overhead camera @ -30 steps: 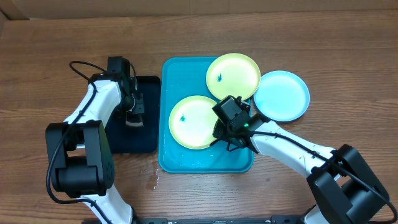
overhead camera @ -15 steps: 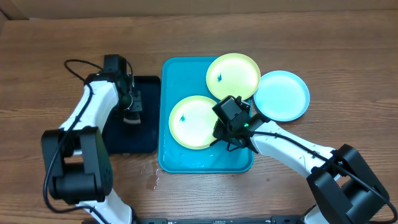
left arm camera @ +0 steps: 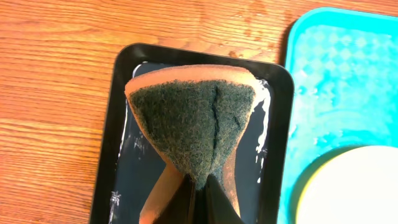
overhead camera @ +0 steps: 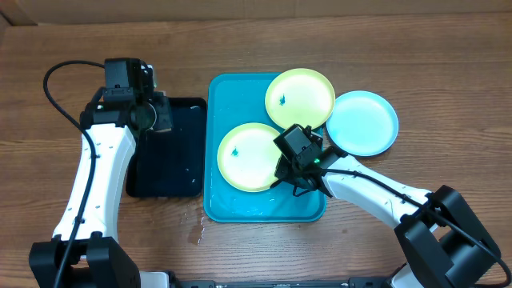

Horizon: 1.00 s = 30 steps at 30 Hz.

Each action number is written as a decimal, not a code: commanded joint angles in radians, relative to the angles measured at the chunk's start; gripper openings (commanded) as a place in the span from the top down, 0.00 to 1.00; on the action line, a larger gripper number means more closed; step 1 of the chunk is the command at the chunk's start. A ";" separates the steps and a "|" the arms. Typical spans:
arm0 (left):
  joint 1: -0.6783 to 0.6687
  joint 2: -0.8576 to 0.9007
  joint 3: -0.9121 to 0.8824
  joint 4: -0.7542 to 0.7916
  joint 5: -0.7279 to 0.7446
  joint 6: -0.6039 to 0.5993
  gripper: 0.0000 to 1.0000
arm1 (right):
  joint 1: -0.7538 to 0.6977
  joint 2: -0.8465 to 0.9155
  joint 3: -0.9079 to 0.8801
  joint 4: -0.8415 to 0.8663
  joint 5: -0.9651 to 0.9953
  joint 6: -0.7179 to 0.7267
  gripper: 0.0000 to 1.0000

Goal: Clean dirty plates on tray and stack at the side
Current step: 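Lift the sponge with the left gripper and move it over the yellow plate, then scrub the yellow plate surface with the sponge in the left gripper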

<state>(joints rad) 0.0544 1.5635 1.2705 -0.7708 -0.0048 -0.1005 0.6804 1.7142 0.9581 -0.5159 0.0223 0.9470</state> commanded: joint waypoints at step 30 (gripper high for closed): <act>-0.395 0.095 0.019 -0.011 0.117 -0.063 0.96 | -0.003 0.049 0.006 0.089 -0.002 -0.013 0.95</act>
<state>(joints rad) -0.3271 1.6211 1.2709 -0.7753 0.2165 -0.0841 0.6804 1.7573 0.9573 -0.4328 0.0078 0.9417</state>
